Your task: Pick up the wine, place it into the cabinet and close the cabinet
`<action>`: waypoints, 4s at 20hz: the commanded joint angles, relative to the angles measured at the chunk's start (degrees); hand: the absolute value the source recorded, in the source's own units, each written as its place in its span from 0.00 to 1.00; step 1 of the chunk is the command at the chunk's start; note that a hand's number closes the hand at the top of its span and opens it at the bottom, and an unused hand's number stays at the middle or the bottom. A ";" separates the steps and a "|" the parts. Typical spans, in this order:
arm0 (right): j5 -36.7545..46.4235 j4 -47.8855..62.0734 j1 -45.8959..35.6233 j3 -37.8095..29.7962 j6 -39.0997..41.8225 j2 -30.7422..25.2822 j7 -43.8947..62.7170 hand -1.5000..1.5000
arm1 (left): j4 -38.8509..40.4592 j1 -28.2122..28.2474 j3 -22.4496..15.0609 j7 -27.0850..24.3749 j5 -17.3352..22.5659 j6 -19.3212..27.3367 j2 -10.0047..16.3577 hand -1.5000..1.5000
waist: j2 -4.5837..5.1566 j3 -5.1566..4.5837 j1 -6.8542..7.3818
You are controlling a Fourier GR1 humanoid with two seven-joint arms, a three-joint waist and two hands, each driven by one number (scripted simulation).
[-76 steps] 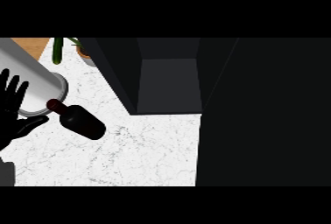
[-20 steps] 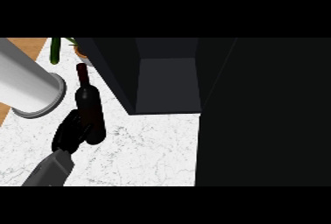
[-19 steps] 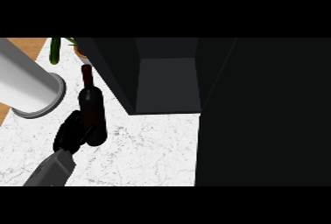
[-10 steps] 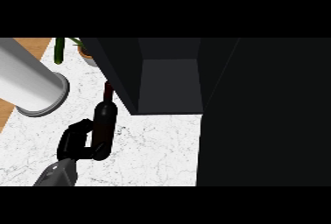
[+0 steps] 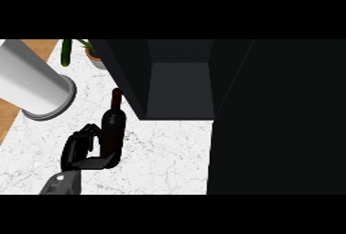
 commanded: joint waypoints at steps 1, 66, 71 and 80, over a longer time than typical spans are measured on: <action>-1.76 -5.52 1.41 0.62 -0.85 0.22 2.59 0.00 | -7.32 3.44 -5.54 3.38 -4.63 8.01 -5.54 1.00 | 0.09 -0.27 0.03; -4.77 -1.24 4.28 0.13 7.20 1.39 -3.86 0.00 | -14.88 -17.76 -26.02 52.31 -10.57 48.48 -8.11 1.00 | 1.95 -0.50 -6.69; -5.69 0.38 4.26 -1.73 8.12 1.21 -5.89 0.00 | -15.86 -18.08 -24.30 52.29 -9.56 51.57 -8.91 1.00 | 2.19 -0.42 -7.27; -6.71 0.23 4.53 -0.41 9.36 1.28 -5.94 0.00 | -14.91 -18.15 -31.11 51.81 -19.04 54.60 -4.00 1.00 | 2.12 -0.27 -8.26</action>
